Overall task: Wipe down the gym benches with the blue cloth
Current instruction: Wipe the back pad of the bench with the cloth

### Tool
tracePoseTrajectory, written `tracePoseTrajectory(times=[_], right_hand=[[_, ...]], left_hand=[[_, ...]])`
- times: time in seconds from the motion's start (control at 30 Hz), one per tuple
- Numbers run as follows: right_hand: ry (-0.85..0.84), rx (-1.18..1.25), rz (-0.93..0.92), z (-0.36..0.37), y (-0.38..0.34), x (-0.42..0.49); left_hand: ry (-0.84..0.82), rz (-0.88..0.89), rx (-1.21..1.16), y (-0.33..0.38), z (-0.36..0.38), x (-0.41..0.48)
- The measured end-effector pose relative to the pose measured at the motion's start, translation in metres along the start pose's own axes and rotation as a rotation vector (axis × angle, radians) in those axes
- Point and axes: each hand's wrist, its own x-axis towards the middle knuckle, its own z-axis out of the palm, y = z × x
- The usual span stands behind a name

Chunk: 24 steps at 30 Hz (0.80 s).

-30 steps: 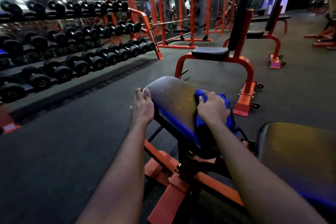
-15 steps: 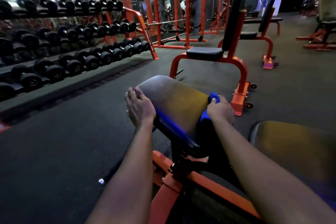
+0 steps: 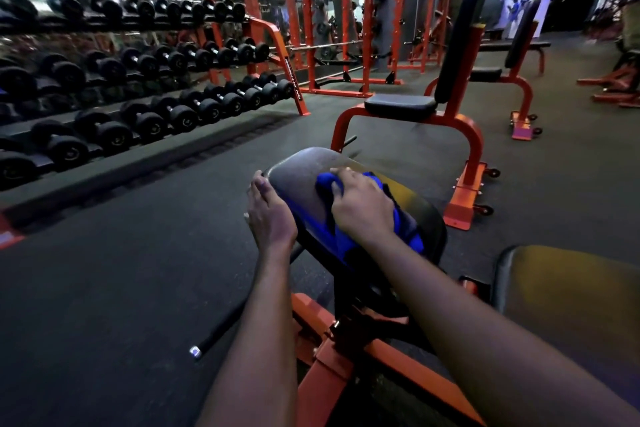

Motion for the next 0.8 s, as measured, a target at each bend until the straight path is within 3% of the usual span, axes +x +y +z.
tracePoseTrajectory(times=[0.17, 0.33, 0.6, 0.8], right_hand=[[-0.112, -0.040, 0.172, 0.009, -0.015, 0.087], [-0.163, -0.052, 0.073, 0.024, -0.040, 0.108], [-0.165, -0.036, -0.153, 0.029, -0.059, 0.055], [-0.068, -0.028, -0.254, 0.010, -0.043, -0.019]], left_hand=[[-0.142, 0.023, 0.022, -0.007, -0.025, 0.006], [-0.163, -0.030, 0.002, -0.010, -0.022, 0.011], [-0.185, -0.165, -0.045, 0.004, -0.026, 0.011], [-0.159, -0.234, -0.009, 0.016, -0.021, -0.003]])
